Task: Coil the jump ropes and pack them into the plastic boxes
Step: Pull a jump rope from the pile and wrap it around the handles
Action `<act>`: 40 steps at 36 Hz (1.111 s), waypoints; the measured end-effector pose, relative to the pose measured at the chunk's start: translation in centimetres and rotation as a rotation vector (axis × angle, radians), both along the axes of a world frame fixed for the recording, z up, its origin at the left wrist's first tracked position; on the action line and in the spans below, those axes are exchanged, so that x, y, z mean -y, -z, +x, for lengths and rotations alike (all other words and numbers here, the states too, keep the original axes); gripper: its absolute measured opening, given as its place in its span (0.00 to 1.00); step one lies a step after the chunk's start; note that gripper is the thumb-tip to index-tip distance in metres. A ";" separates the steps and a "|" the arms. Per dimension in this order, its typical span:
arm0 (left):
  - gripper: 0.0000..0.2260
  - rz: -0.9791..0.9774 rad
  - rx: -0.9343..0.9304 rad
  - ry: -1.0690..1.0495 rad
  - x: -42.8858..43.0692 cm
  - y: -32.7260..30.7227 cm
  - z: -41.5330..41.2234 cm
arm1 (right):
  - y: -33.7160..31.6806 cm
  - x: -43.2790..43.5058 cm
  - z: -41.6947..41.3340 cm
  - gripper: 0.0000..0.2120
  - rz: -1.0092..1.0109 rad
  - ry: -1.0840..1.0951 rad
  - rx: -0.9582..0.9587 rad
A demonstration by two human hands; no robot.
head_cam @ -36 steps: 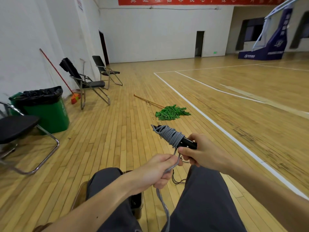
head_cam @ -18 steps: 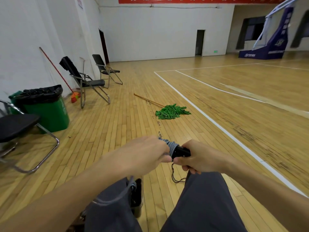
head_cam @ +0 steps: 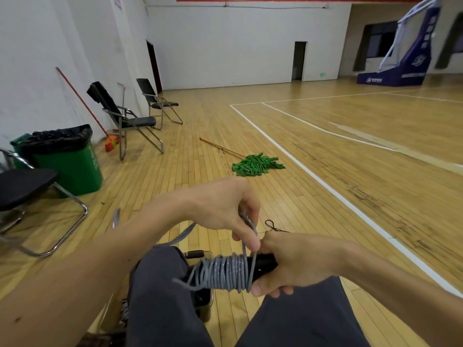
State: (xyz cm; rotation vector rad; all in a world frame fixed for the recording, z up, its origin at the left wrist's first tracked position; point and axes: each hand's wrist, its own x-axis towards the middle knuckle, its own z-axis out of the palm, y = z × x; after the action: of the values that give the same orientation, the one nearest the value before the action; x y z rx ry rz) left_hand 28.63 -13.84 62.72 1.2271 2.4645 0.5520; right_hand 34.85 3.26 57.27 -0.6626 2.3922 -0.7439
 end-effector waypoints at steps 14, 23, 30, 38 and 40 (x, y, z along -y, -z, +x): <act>0.08 0.420 0.411 -0.080 1.4 3.4 -1.2 | 0.3 -1.1 -0.1 0.05 -0.563 -0.058 0.189; 0.15 0.525 0.469 -0.349 1.0 6.9 -0.2 | 0.9 -1.5 -1.1 0.06 -0.774 0.103 0.247; 0.15 0.450 0.517 -0.433 0.4 7.9 1.6 | 2.4 -1.9 -2.9 0.09 -0.818 0.440 0.099; 0.12 0.197 0.148 -0.359 -0.1 8.0 1.6 | 3.3 -2.8 -3.6 0.10 -0.610 0.542 0.007; 0.11 0.117 0.010 -0.320 0.0 7.8 1.7 | 3.3 -2.8 -3.9 0.10 -0.565 0.555 -0.023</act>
State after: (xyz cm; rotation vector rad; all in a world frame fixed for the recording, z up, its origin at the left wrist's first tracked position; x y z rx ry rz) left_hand 30.35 -13.88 54.91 0.8669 2.6699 0.7928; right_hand 30.98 6.04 53.92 -0.1913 2.4056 -1.6874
